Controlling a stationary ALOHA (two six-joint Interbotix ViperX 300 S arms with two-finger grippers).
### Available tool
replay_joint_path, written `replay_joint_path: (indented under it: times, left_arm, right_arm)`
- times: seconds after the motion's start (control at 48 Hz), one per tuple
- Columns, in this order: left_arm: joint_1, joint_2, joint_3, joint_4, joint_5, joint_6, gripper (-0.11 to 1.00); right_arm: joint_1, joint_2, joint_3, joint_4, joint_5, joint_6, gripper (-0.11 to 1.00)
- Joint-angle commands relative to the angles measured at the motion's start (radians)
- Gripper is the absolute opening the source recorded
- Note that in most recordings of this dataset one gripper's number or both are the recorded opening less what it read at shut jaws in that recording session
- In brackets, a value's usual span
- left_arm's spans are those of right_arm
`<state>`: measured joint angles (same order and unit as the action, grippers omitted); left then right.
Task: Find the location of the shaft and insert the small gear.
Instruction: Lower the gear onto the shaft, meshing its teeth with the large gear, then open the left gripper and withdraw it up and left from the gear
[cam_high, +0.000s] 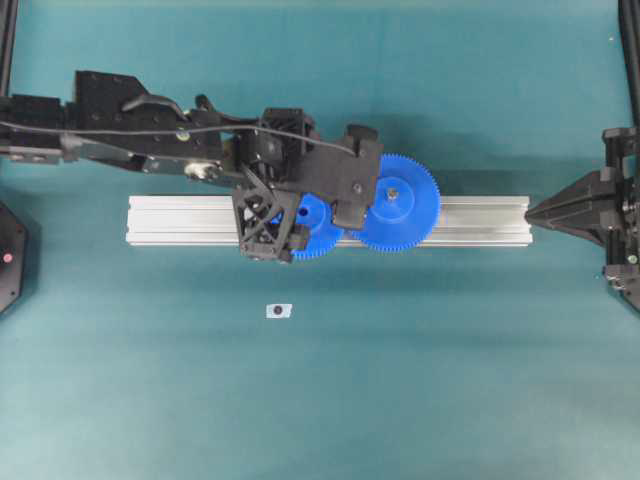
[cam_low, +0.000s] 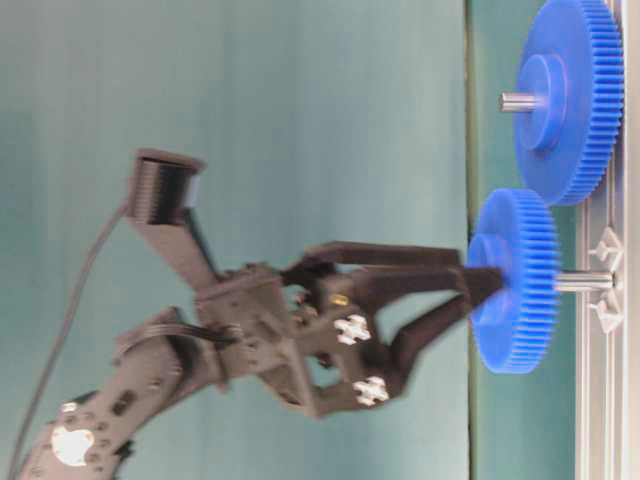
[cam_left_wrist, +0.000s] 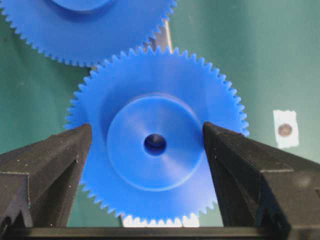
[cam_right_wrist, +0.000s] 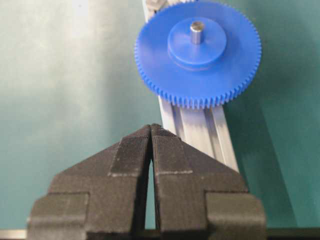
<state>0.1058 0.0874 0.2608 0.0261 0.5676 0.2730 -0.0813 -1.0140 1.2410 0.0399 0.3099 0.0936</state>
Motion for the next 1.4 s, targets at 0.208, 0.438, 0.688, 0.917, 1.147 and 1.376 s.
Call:
replay_joint_path:
  times: [0.208, 0.438, 0.688, 0.917, 1.147, 1.376]
  left_arm:
    - [0.005, -0.129, -0.011, 0.003, -0.008, -0.003, 0.83]
    - [-0.009, -0.117, 0.052, 0.003, -0.046, 0.002, 0.6]
    - [-0.014, -0.048, 0.084, 0.003, -0.072, 0.0, 0.0]
    - [-0.04, 0.0, 0.06, 0.003, -0.063, 0.0, -0.02]
    - [-0.04, -0.08, 0.006, 0.003, 0.012, 0.002, -0.02]
    - [-0.054, -0.135, 0.02, 0.003, 0.048, 0.0, -0.02]
  right_arm:
    - [-0.002, 0.0, -0.011, 0.0, -0.011, 0.009, 0.06]
    - [-0.002, -0.002, -0.011, 0.0, -0.011, 0.009, 0.06]
    - [-0.002, -0.002, -0.011, 0.0, -0.011, 0.011, 0.06]
    - [-0.003, -0.002, -0.012, 0.0, -0.012, 0.011, 0.06]
    - [-0.002, -0.003, -0.009, 0.0, -0.011, 0.011, 0.06]
    - [-0.005, -0.005, -0.006, 0.0, -0.012, 0.011, 0.06]
